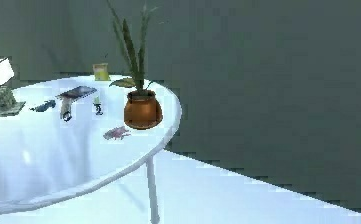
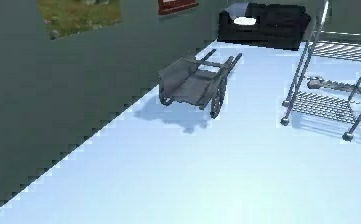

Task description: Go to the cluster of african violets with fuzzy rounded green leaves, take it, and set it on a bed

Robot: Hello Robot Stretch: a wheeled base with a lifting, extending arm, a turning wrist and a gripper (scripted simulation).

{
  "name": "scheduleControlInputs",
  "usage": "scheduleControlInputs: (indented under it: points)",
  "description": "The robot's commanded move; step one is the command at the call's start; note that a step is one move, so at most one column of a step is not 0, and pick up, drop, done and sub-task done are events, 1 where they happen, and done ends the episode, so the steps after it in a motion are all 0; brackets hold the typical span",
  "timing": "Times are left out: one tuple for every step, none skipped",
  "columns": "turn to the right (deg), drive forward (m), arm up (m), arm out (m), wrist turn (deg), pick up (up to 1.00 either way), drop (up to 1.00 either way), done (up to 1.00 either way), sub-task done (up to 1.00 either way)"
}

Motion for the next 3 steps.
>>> scheduleControlInputs:
  points:
    - [0.0, 0.35, 0.00, 0.00, 0.0, 0.00, 0.00, 0.00, 0.00]
    - [-45.0, 0.00, 0.00, 0.00, 0.0, 0.00, 0.00, 0.00, 0.00]
    - [-45.0, 0.00, 0.00, 0.00, 0.0, 0.00, 0.00, 0.00, 0.00]
